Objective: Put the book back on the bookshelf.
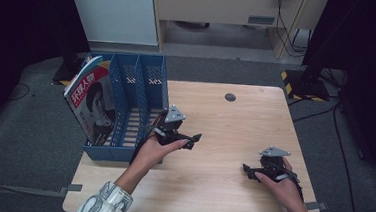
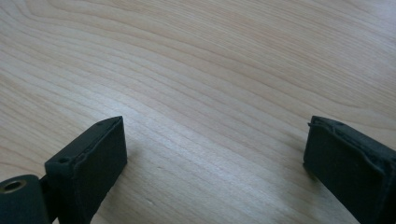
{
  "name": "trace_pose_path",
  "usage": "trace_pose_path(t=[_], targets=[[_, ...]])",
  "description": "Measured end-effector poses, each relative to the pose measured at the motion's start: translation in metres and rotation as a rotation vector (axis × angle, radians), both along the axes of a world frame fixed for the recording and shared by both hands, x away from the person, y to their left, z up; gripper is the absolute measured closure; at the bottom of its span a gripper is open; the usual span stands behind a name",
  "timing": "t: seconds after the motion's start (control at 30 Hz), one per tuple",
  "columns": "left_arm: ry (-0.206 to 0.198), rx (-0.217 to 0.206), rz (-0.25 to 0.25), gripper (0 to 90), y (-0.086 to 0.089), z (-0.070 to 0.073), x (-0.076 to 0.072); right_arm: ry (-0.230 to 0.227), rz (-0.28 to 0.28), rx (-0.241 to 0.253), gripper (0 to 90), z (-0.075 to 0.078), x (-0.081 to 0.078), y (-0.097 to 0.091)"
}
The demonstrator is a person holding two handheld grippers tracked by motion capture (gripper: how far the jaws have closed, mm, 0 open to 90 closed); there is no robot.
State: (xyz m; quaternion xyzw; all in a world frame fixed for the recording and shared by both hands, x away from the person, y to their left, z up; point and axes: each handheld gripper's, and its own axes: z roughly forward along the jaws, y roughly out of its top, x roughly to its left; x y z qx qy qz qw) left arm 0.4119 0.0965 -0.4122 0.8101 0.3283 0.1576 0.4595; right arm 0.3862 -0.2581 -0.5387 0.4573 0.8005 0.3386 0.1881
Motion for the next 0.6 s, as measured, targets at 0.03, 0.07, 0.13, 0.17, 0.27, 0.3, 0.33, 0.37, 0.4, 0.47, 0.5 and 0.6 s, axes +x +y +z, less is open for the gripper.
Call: trace_pose_path(t=[0.03, 0.07, 0.13, 0.17, 0.27, 0.3, 0.33, 0.37, 0.4, 0.47, 0.5, 0.6], targets=[[0.000, 0.001, -0.005, 4.6, -0.003, 0.000, -0.001, -0.005, -0.008, -0.004, 6.2, 0.000, 0.000, -0.001], [0.001, 0.000, -0.010, 4.6, -0.006, -0.001, -0.002, -0.002, -0.015, 0.000, 6.2, 0.000, 0.000, -0.002], [0.004, -0.005, -0.016, 4.6, -0.012, -0.002, -0.003, 0.001, -0.025, 0.001, 6.3, 0.000, 0.001, -0.005], [0.008, -0.007, -0.022, 4.6, -0.016, -0.004, -0.004, -0.002, -0.022, -0.002, 6.3, 0.000, 0.001, -0.006], [0.018, -0.004, -0.036, 4.5, -0.026, -0.010, -0.007, -0.004, -0.028, 0.000, 6.6, 0.000, 0.001, -0.008], [0.028, -0.002, -0.043, 4.5, -0.030, -0.013, -0.008, -0.001, -0.030, 0.003, 6.5, 0.000, 0.001, -0.009], [0.032, -0.002, -0.046, 4.5, -0.033, -0.016, -0.009, -0.002, -0.030, 0.002, 6.5, 0.000, 0.001, -0.009], [0.037, 0.003, -0.057, 4.5, -0.038, -0.020, -0.010, -0.002, -0.030, 0.002, 6.5, 0.000, 0.001, -0.010], [0.040, 0.007, -0.062, 4.5, -0.041, -0.022, -0.011, -0.002, -0.031, 0.003, 6.5, 0.000, 0.001, -0.010], [0.054, 0.011, -0.066, 4.6, -0.048, -0.030, -0.012, -0.001, -0.031, 0.001, 6.5, 0.000, 0.000, -0.011], [0.060, 0.013, -0.070, 4.7, -0.051, -0.034, -0.013, -0.002, -0.030, 0.000, 6.5, 0.000, 0.001, -0.011], [0.074, 0.029, -0.080, 4.8, -0.060, -0.043, -0.015, -0.004, -0.031, -0.001, 6.5, 0.000, 0.001, -0.011]])
